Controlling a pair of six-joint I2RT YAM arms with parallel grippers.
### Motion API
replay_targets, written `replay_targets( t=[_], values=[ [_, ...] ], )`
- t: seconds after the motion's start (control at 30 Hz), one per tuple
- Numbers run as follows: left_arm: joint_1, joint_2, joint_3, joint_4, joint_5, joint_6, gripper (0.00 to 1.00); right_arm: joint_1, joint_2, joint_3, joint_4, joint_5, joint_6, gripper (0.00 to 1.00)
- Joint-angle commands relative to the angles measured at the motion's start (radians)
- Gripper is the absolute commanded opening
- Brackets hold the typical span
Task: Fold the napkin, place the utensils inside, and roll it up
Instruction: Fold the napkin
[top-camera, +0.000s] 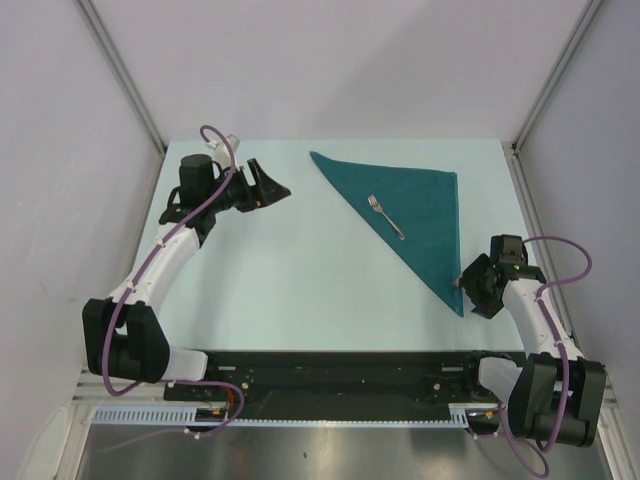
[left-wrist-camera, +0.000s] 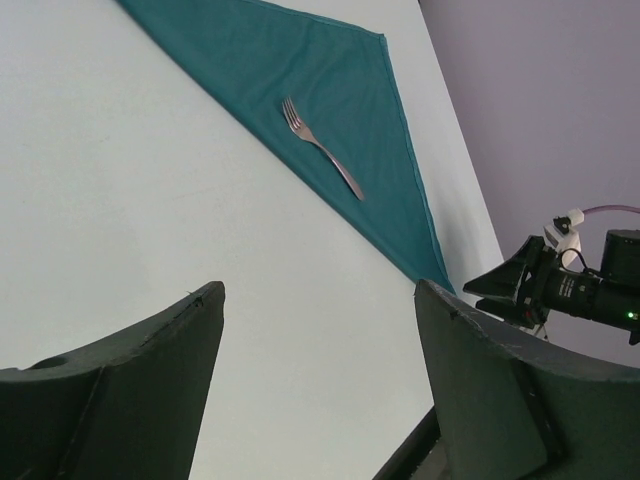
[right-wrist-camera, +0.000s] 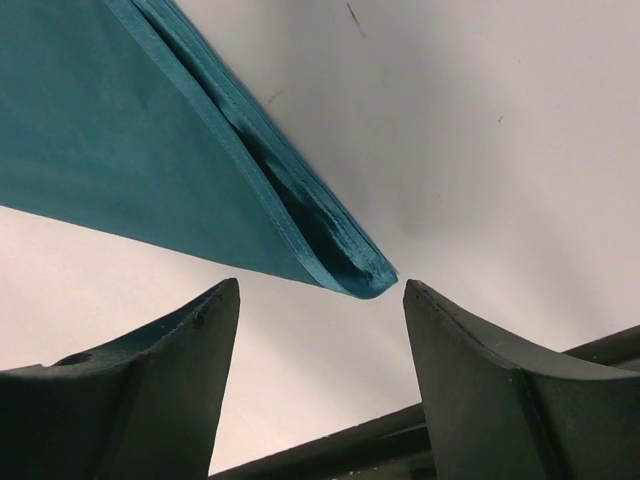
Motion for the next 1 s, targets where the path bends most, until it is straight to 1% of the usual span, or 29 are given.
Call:
replay_targets(
  t=[0.0, 0.03, 0.17, 0.27, 0.53, 0.97],
  values=[
    [0.008, -0.025, 0.035, 0.028, 0.037, -0.007, 0.81, -0.001, 0.006, 0.0, -0.025, 0.002, 0.025, 0.7],
    [0.009, -0.023, 0.035, 0.031, 0.038, -0.009, 0.81, 0.001, 0.01, 0.0, -0.027, 0.002, 0.027, 0.69],
    [0.011, -0.022, 0.034, 0.036, 0.046, -0.013, 0.82, 0.011, 0.046, 0.0, -0.024, 0.042, 0.034, 0.58],
    [0.013, -0.02, 0.032, 0.037, 0.047, -0.015, 0.81, 0.022, 0.064, -0.002, -0.015, 0.055, 0.039, 0.56],
    [0.016, -0.016, 0.032, 0.045, 0.066, -0.026, 0.81, 0.036, 0.098, -0.019, 0.03, 0.068, 0.048, 0.55],
    [0.02, -0.002, 0.021, 0.074, 0.097, -0.056, 0.81, 0.086, 0.15, -0.036, 0.017, 0.15, 0.082, 0.55]
  ],
)
